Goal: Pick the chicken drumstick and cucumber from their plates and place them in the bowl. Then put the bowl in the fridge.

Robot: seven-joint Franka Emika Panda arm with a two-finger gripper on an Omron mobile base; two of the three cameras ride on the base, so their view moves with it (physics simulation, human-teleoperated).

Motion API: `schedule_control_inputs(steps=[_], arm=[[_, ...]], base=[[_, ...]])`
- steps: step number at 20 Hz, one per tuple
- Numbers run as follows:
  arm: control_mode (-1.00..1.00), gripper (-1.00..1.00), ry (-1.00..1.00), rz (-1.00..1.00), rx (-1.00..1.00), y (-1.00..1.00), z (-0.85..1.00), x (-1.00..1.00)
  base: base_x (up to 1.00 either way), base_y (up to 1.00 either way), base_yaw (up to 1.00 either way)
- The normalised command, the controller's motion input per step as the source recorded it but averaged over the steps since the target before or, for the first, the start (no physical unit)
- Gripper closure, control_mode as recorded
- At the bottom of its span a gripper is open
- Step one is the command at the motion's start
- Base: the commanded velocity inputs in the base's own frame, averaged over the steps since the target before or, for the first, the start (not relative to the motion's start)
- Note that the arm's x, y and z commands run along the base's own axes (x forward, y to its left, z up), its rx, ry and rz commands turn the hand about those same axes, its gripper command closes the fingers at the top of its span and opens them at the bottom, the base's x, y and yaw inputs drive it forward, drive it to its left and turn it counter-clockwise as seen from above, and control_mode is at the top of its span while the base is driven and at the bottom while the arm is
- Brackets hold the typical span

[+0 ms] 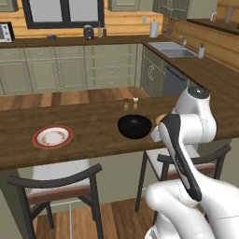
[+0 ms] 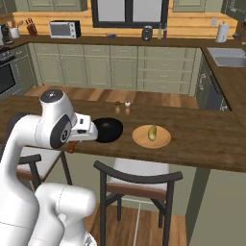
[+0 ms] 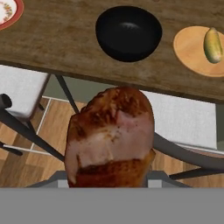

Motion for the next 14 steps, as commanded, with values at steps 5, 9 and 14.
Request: schedule_control_inputs(steps=[5,9,14], arm=[[-1.0,1.0,0.0,0.0,0.0,0.0,0.0,0.0],[-1.0,1.0,0.05,0.0,0.0,0.0,0.0,0.74],[-1.0,1.0,0.21,0.01,0.0,-0.15,0.0,1.0]], base=[[0.13,0.0,0.0],[0.0,0.0,0.0],[0.0,0.0,0.0]])
